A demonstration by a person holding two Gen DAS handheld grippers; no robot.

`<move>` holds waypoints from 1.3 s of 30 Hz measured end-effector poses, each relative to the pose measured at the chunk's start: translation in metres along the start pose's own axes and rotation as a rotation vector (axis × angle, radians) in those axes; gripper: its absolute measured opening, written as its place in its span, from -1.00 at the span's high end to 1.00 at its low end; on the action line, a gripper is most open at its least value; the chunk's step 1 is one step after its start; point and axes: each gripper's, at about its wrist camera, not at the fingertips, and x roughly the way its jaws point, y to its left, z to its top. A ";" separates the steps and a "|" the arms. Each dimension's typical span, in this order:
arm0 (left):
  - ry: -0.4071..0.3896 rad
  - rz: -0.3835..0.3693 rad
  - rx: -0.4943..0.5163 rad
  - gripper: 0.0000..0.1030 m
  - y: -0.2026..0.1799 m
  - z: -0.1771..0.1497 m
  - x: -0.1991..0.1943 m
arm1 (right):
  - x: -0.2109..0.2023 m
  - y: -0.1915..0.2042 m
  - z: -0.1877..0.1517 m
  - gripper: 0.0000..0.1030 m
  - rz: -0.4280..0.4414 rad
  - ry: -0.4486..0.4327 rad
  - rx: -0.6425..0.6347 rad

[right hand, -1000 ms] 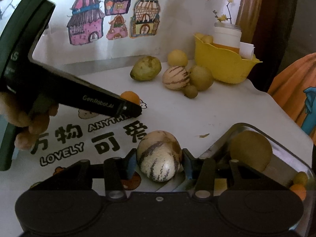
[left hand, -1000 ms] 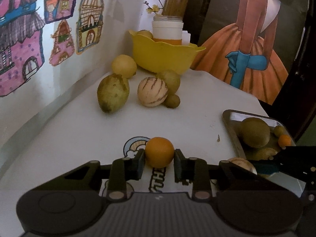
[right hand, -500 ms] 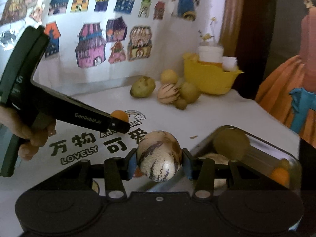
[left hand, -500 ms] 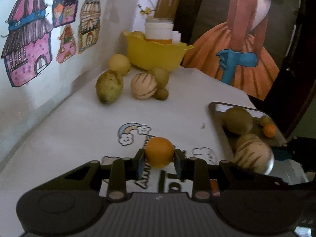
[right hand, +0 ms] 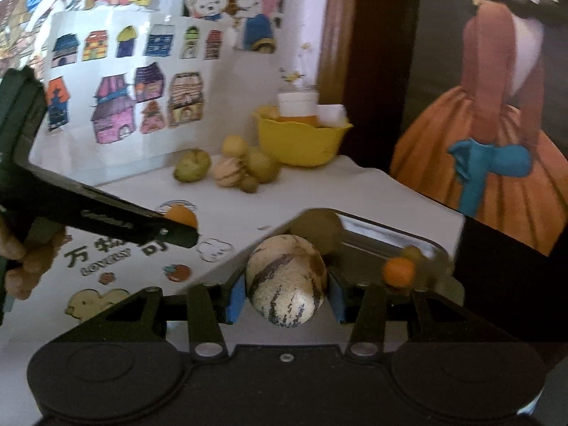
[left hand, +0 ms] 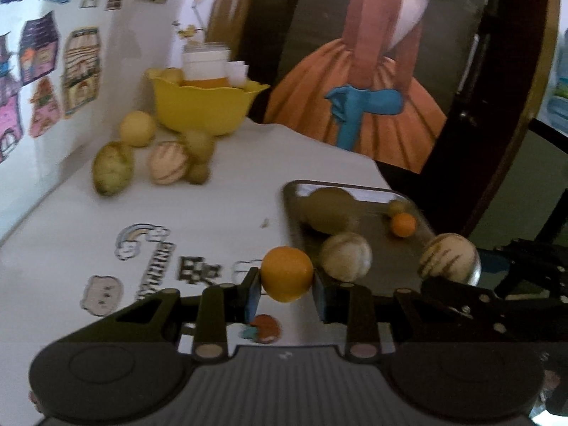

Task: Organize fruits
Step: 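Carry the orange and the striped pepino over the metal tray with both tools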

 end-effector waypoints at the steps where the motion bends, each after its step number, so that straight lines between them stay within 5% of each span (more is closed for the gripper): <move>1: 0.003 -0.007 0.006 0.34 -0.005 0.000 0.001 | 0.000 -0.005 -0.002 0.05 -0.011 0.003 0.008; 12: 0.037 -0.067 0.073 0.34 -0.043 -0.009 0.018 | 0.019 -0.047 -0.028 0.05 -0.122 0.041 0.105; 39: 0.078 -0.067 0.087 0.34 -0.050 -0.020 0.041 | 0.064 -0.063 -0.024 0.05 -0.132 0.069 0.104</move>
